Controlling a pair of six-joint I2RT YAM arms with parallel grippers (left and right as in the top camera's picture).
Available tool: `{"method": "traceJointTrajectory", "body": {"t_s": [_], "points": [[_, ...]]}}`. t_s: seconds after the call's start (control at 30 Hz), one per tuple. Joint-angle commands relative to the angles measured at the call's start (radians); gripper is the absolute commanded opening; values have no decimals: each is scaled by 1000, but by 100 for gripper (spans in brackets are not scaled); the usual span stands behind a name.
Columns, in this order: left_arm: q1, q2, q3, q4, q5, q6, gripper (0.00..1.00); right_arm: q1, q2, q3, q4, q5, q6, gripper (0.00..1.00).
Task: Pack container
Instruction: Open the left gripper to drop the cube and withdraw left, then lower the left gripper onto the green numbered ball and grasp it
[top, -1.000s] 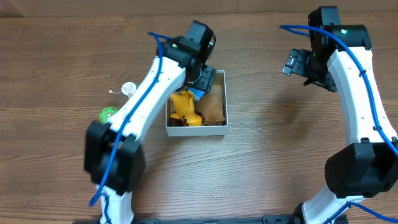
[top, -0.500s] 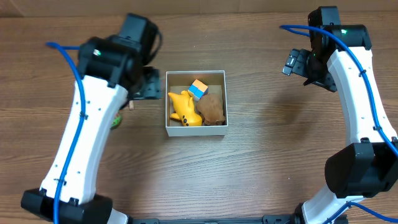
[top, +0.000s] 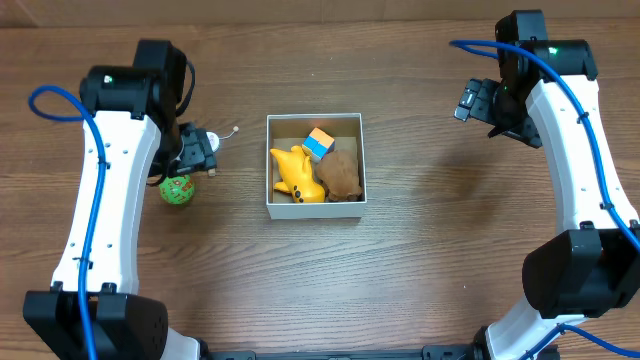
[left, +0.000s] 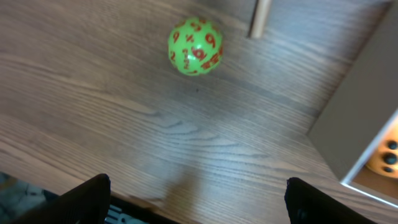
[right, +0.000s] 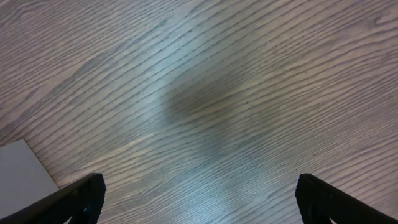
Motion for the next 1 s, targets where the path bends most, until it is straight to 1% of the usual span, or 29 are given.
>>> {"method": "traceJointTrajectory", "body": {"t_s": [0.0,0.13,0.27,0.4,0.5,0.57,0.63,0.77,0.97], "points": [[40,1,-136,71,20,-32,88,2,-27,20,5,0,2,100],[86,1,-260,208,30,-23,88,2,-27,20,5,0,2,100],[130,1,-339,346,89,38,87,2,-27,20,5,0,2,100],[154,1,-401,461,93,92,86,2,-27,20,5,0,2,100],[161,1,-455,552,100,131,89,2,-27,20,5,0,2,100],[160,1,-494,606,101,147,93,2,-27,20,5,0,2,100],[161,2,-539,671,100,149,99,2,-27,20,5,0,2,100],[161,2,-603,781,100,150,100,2,-27,20,5,0,2,100],[161,3,-630,851,104,174,100,2,-27,20,5,0,2,100]]}}
